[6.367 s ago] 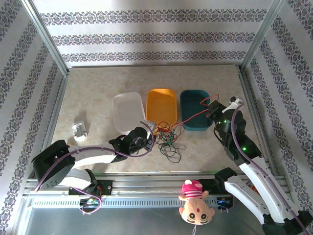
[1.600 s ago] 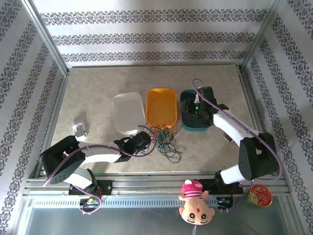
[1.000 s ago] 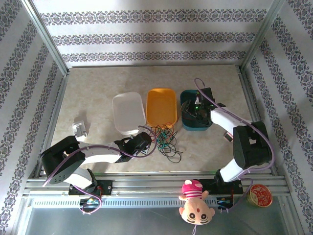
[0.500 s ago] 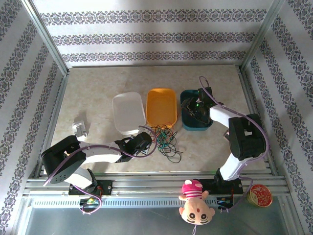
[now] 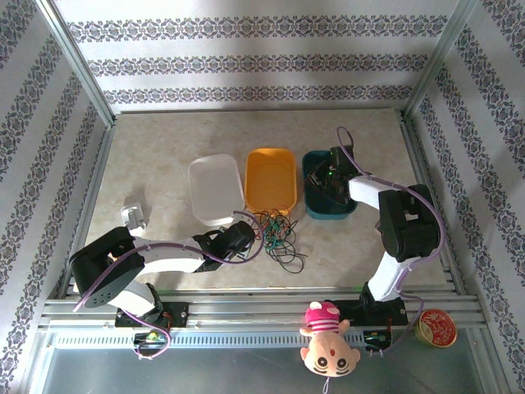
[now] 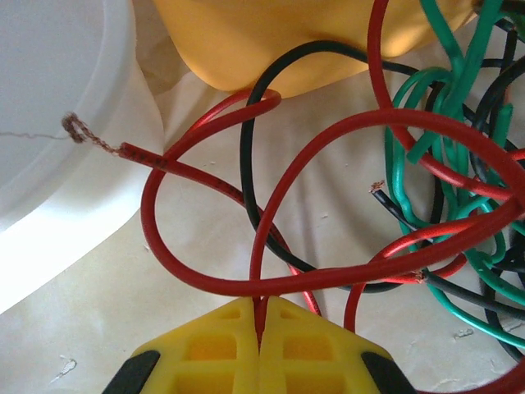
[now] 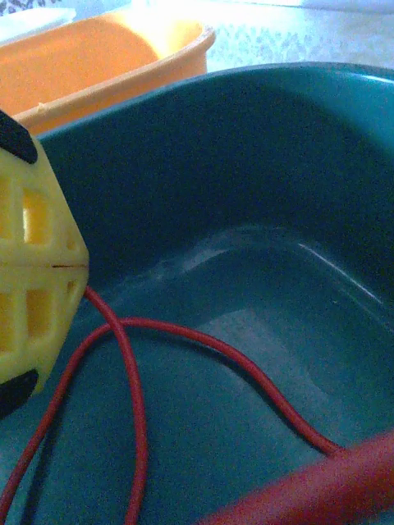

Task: Untangle the cables

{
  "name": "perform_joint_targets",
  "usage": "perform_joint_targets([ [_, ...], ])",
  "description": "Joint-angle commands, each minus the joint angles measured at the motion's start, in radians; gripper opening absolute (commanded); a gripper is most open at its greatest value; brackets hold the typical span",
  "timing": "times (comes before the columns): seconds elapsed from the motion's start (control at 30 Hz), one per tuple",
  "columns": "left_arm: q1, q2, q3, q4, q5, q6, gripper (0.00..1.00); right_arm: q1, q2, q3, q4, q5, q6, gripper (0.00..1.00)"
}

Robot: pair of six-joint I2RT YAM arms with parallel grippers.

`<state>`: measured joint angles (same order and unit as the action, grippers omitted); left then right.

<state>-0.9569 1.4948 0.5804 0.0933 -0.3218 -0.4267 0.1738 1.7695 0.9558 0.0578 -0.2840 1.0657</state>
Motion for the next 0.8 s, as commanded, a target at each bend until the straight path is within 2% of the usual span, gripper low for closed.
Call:
perform_joint_targets([
  [0.0, -0.028, 0.016, 0.021, -0.040, 0.003, 0.011, 0.00, -0.005, -0.054, -0.027, 0.031, 0.040, 0.019, 0.00],
  [0.43, -0.036, 0.010, 0.027, -0.041, -0.006, 0.015, 0.00, -0.083, -0.217, -0.054, 0.000, -0.013, -0.068, 0.00],
  [0.53, -0.039, 0.011, 0.027, -0.044, -0.010, 0.012, 0.00, -0.105, -0.249, -0.041, -0.045, -0.013, -0.132, 0.00],
  [0.67, -0.040, 0.011, 0.025, -0.043, -0.013, 0.010, 0.00, -0.119, -0.303, -0.014, -0.166, 0.001, -0.260, 0.37],
  [0.77, -0.041, 0.015, 0.026, -0.040, -0.011, 0.012, 0.00, -0.119, -0.339, -0.002, -0.279, 0.085, -0.360, 0.44],
])
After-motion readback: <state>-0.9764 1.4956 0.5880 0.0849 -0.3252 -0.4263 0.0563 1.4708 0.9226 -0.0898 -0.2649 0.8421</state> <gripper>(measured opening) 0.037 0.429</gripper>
